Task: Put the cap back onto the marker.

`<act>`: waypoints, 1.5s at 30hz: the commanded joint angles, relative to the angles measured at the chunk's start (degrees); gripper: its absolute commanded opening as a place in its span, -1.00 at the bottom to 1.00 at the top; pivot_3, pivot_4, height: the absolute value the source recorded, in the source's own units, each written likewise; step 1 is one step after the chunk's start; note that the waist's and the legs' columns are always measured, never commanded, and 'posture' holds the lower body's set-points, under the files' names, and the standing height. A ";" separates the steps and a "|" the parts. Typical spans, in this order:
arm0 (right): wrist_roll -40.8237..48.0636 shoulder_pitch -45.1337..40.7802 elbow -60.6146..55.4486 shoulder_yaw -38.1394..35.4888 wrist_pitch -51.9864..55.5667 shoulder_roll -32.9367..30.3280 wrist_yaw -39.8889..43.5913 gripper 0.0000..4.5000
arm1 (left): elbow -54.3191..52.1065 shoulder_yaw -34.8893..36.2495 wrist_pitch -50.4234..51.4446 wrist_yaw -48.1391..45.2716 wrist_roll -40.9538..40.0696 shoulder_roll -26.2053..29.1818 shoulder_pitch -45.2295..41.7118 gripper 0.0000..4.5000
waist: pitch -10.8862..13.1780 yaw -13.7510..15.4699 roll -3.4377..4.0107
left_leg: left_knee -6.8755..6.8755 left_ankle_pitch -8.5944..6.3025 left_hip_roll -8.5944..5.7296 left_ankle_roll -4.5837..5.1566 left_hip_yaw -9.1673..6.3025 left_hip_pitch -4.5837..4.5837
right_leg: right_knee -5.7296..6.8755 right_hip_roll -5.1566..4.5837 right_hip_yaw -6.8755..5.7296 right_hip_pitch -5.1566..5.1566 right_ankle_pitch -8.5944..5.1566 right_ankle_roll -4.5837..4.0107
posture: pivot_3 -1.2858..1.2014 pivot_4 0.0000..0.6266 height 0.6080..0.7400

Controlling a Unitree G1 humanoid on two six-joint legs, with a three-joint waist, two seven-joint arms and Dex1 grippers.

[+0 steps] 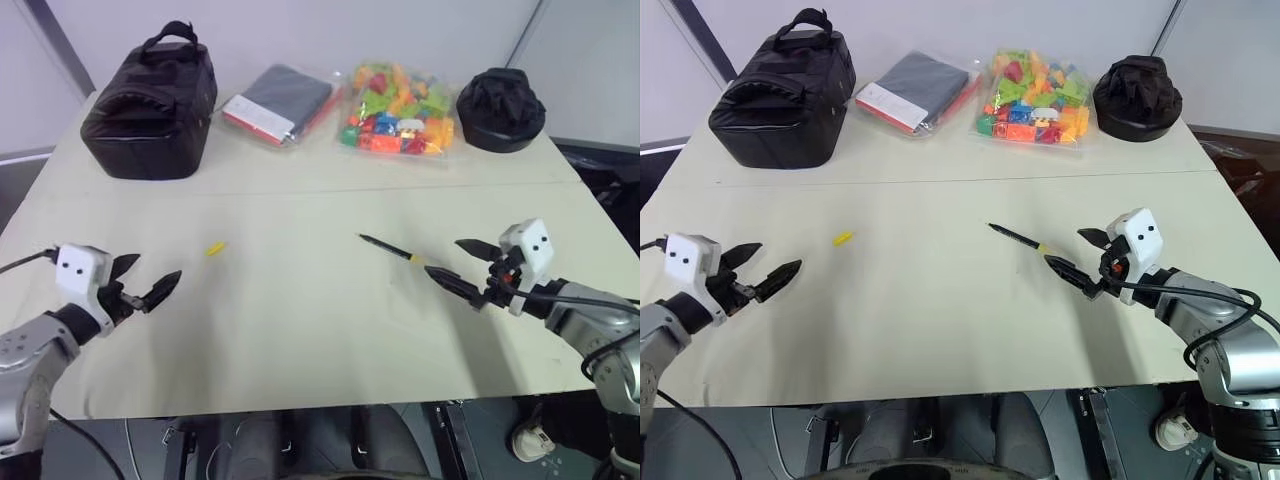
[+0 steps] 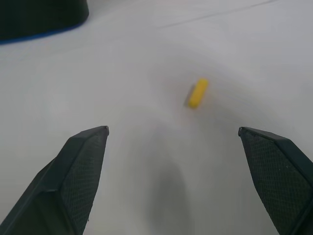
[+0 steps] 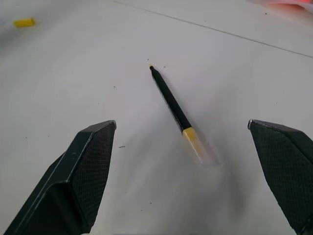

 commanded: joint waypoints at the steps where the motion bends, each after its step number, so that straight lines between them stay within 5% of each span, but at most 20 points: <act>1: -0.39 -1.82 0.07 -0.15 -1.42 -0.76 0.99 1.00 | 0.19 0.91 -0.40 -3.60 -1.75 4.00 -4.67 0.98 | 0.00 0.02 0.00 | 0.02 0.00 0.00 0.00 -0.01 0.00 | 0.01 0.02 -0.01 0.01 0.00 0.00 | 0.03 -0.52 1.00; 9: -3.74 -7.87 6.52 4.90 -5.02 -3.91 8.05 1.00 | 8.94 -12.20 -2.17 -20.38 -1.24 10.21 -21.34 0.98 | 0.00 -0.03 0.00 | 0.15 0.00 -0.02 0.06 0.02 0.00 | 0.05 0.26 -0.06 0.09 0.02 0.06 | 0.03 -0.52 1.00; 18: -13.33 -22.39 29.45 15.35 -18.56 0.03 15.98 1.00 | 15.85 -24.66 -4.87 -29.29 2.04 5.94 -34.29 0.98 | 0.02 -0.02 -0.02 | 0.25 0.19 -0.02 -0.23 0.05 0.01 | 0.12 0.54 -0.06 0.11 0.13 0.29 | 0.03 -0.52 1.00; 34: -20.93 -35.48 54.03 18.86 -35.15 11.26 19.02 1.00 | 19.41 -25.40 -9.34 -27.50 5.45 -0.09 -32.96 0.98 | 0.02 -0.09 -0.02 | 0.33 0.32 0.01 -0.43 0.06 -0.02 | 0.29 0.55 -0.04 0.06 0.20 0.47 | 0.03 -0.52 1.00; 45: -25.07 -37.23 61.70 21.09 -38.80 11.81 23.43 1.00 | 17.82 -24.89 -9.43 -25.76 5.18 -0.08 -31.02 0.98 | 0.02 -0.25 -0.02 | 0.35 0.33 0.02 -0.44 0.07 -0.02 | 0.34 0.54 -0.04 0.06 0.20 0.47 | 0.03 -0.52 1.00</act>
